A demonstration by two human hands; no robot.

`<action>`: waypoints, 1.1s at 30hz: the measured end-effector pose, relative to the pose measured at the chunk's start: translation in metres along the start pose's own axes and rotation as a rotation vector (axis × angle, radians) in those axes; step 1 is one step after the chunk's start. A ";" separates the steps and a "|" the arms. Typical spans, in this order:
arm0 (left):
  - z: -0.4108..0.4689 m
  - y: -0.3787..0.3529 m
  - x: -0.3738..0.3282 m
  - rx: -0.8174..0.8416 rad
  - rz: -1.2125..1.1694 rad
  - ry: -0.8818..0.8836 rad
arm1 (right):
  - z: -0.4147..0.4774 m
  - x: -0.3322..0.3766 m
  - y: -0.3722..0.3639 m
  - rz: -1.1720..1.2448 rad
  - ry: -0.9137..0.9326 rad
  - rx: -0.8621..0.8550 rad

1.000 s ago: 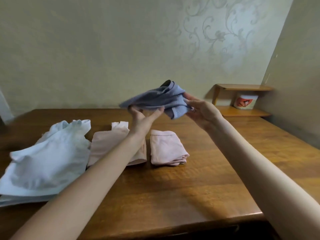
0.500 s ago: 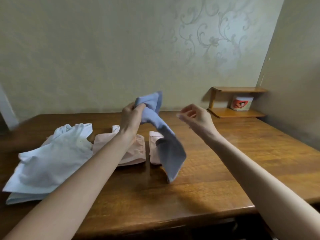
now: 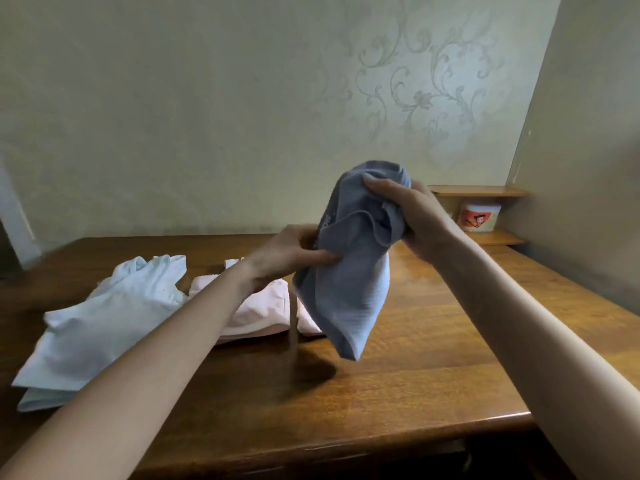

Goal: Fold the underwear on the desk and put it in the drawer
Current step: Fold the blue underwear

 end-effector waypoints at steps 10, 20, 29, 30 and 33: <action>-0.028 0.054 0.017 -0.070 -0.253 -0.023 | -0.011 -0.005 0.065 0.010 -0.030 -0.048; -0.057 0.065 0.025 0.060 -0.574 0.014 | -0.041 -0.039 0.081 0.111 -0.218 0.216; -0.058 0.041 0.082 -0.544 0.777 0.097 | -0.074 -0.109 0.073 -1.105 -0.198 0.102; -0.066 0.025 0.073 -0.495 0.804 -0.027 | -0.080 -0.105 0.063 -1.194 -0.033 0.090; -0.085 -0.027 0.056 -0.097 0.636 -0.197 | -0.114 -0.085 0.014 -0.936 0.356 0.287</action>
Point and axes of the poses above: each hand's wrist, its own z-axis towards the middle knuckle, its own y-axis out of the back of the hand, x = y × z, the point moved 4 cm from there along z, towards the middle knuckle, and after that the axes turned 8 degrees about y, right-handed, at the moved point
